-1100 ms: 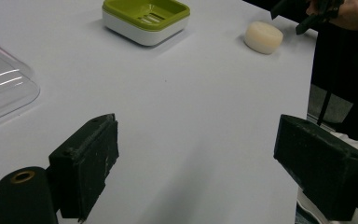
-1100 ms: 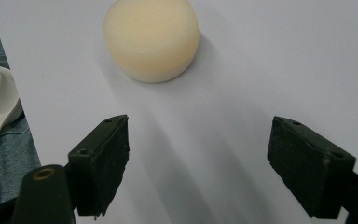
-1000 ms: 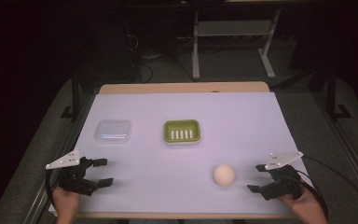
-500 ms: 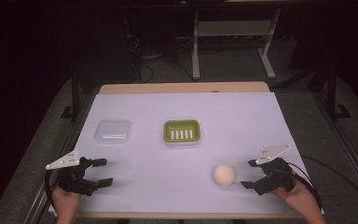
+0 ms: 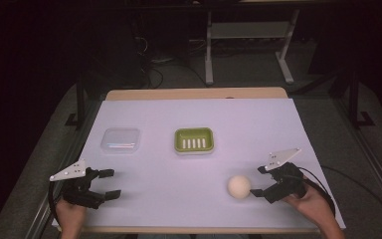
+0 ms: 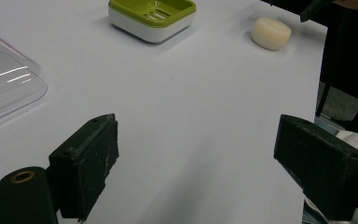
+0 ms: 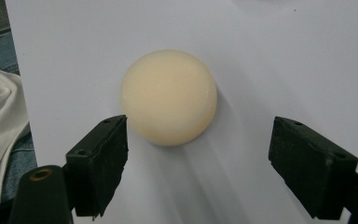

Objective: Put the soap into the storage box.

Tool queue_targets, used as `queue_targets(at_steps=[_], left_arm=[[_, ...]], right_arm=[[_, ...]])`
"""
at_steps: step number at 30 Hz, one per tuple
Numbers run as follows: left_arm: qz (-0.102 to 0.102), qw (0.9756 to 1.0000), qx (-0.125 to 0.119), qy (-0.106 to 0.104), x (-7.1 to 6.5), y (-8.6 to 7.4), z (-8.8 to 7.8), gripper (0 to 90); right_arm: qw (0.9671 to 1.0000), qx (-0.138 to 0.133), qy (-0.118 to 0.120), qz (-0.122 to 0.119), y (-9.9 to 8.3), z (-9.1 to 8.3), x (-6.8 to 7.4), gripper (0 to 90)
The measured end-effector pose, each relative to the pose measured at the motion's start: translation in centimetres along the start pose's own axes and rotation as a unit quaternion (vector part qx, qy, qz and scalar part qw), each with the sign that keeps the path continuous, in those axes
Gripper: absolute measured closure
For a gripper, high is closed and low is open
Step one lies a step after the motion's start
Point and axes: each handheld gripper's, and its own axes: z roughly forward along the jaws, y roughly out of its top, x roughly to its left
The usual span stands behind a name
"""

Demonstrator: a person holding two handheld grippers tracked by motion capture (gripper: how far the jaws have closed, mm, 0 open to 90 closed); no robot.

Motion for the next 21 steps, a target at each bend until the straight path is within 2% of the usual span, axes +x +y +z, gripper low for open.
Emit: queue_targets(at_steps=[6, 12, 17, 21], left_arm=[[0.001, 1.0000, 0.001, -0.001, 0.0, 0.0, -0.1, 13.2], [0.002, 1.0000, 0.001, -0.001, 0.0, 0.0, -0.1, 13.1], [0.000, 1.0000, 0.000, 0.002, 0.0, 0.0, -0.2, 13.2], [0.000, 1.0000, 0.000, 0.002, 0.0, 0.0, -0.1, 13.1]], right_arm=[[0.9999, 0.012, 0.001, -0.008, 0.8, 0.2, 0.0, 18.7], [0.9999, 0.008, 0.006, -0.013, 1.6, 0.3, -0.1, 18.5], [0.9997, 0.015, 0.013, -0.011, 2.0, 0.9, -0.2, 17.8], [0.9993, 0.025, 0.016, -0.023, 2.3, 1.7, -0.2, 17.0]])
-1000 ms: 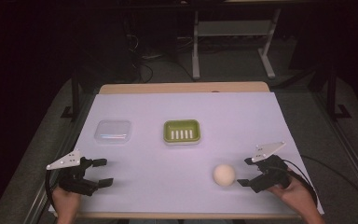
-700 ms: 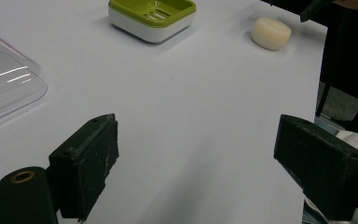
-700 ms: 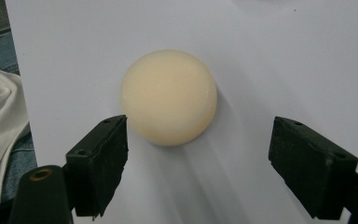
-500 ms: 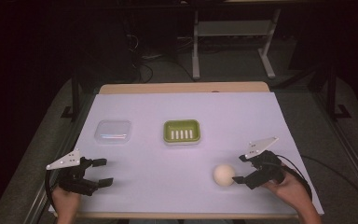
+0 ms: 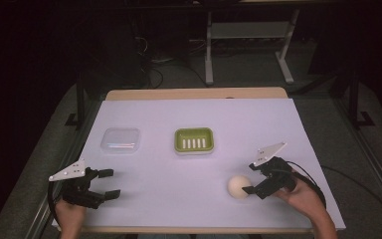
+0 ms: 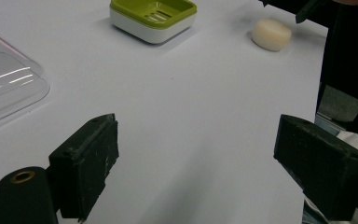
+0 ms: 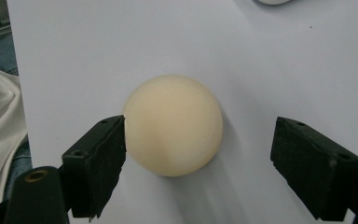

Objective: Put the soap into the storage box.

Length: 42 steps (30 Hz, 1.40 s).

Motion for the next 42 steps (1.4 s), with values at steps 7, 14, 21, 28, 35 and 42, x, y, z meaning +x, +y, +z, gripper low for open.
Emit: queue_targets(at_steps=[7, 14, 21, 28, 35, 42], left_arm=[[-0.002, 1.0000, 0.001, 0.001, 0.0, 0.0, -0.1, 13.1], [-0.001, 1.0000, -0.001, 0.001, 0.0, 0.0, 0.0, 13.1], [-0.001, 1.0000, -0.001, 0.001, 0.0, 0.0, 0.0, 13.1], [0.000, 1.0000, 0.001, -0.001, 0.0, 0.0, 0.1, 13.1], [0.000, 1.0000, 0.003, 0.000, 0.0, 0.0, 0.1, 13.1], [0.000, 1.0000, 0.002, 0.000, 0.0, 0.0, 0.1, 13.1]], right_arm=[[0.9998, 0.017, 0.005, -0.010, 0.7, 1.2, 0.0, 16.3], [0.9996, 0.022, 0.013, -0.015, 1.0, 2.2, 0.4, 15.8], [0.9991, 0.031, 0.020, -0.023, 1.0, 2.9, 0.7, 15.8], [0.9985, 0.040, 0.021, -0.031, 1.2, 3.8, 1.2, 15.2], [0.9979, 0.056, 0.014, -0.029, 1.0, 4.3, 1.2, 17.6], [0.9977, 0.059, 0.006, -0.033, 0.9, 4.6, 1.2, 21.5]])
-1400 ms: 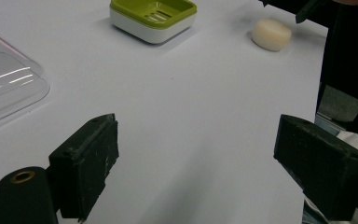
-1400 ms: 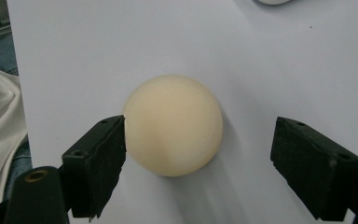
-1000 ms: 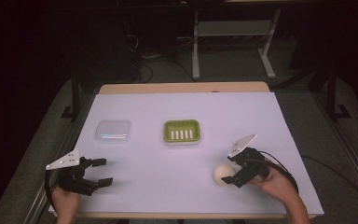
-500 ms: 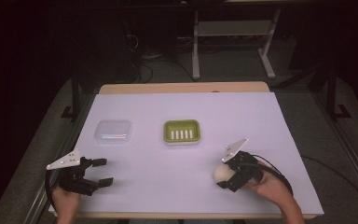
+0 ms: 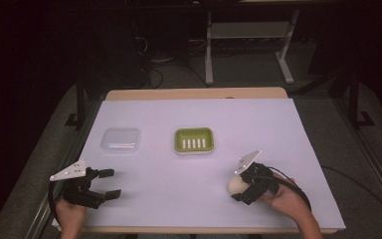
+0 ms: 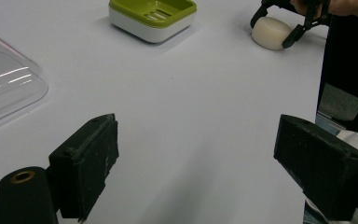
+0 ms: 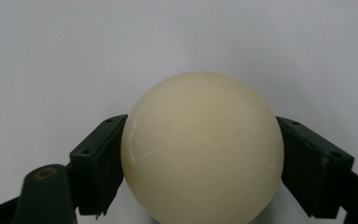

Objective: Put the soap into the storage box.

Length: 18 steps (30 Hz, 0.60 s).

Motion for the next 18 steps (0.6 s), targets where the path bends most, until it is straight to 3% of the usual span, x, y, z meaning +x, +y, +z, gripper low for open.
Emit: queue_targets(at_steps=[18], left_arm=[[0.000, 1.0000, 0.001, 0.001, -0.01, -0.01, 0.02, 13.1]], right_arm=[[1.0000, 0.000, -0.005, -0.001, 0.03, 0.01, 0.16, 23.0]])
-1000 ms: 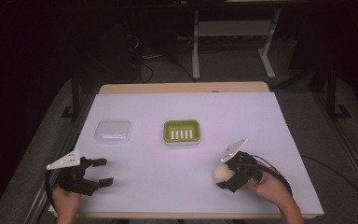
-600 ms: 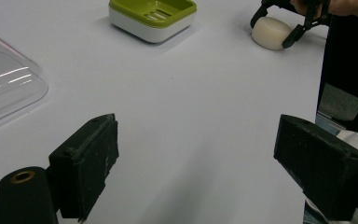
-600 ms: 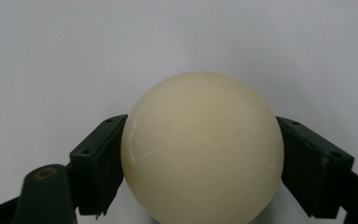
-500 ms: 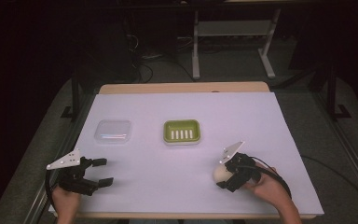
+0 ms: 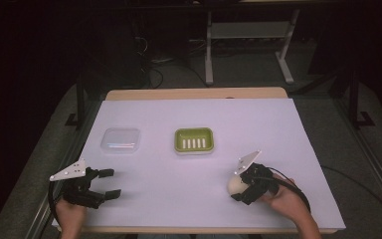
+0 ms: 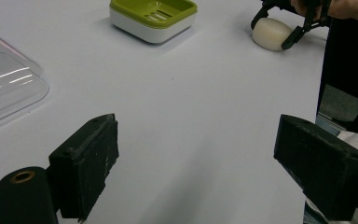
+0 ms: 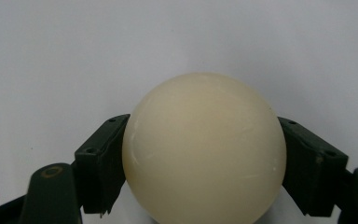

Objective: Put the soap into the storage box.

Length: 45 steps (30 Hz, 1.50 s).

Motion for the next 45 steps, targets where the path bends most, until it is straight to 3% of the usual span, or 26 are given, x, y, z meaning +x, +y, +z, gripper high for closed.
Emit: queue_targets(at_steps=[6, 13, 18, 21, 45], left_arm=[[-0.001, 1.0000, -0.002, 0.002, 0.0, -0.1, 0.0, 13.1], [-0.002, 1.0000, 0.001, 0.004, 0.1, -0.1, -0.1, 13.1], [-0.004, 1.0000, 0.000, 0.004, 0.1, -0.2, 0.0, 13.2], [-0.003, 1.0000, -0.001, 0.003, 0.0, -0.1, 0.1, 13.1], [-0.004, 0.9999, -0.008, 0.009, 0.1, -0.3, -0.3, 13.2]], right_arm=[[0.9999, 0.009, 0.002, 0.005, 0.2, -0.1, -0.1, 23.2], [0.9997, -0.014, 0.006, 0.018, 0.3, -0.7, -0.7, 23.2], [0.9997, -0.015, 0.003, 0.021, 0.9, -0.8, -1.3, 23.2], [0.9994, -0.020, 0.015, 0.024, 1.4, -0.9, -1.8, 23.2], [0.9994, -0.024, 0.024, -0.003, 5.2, -1.7, -3.2, 23.3]])
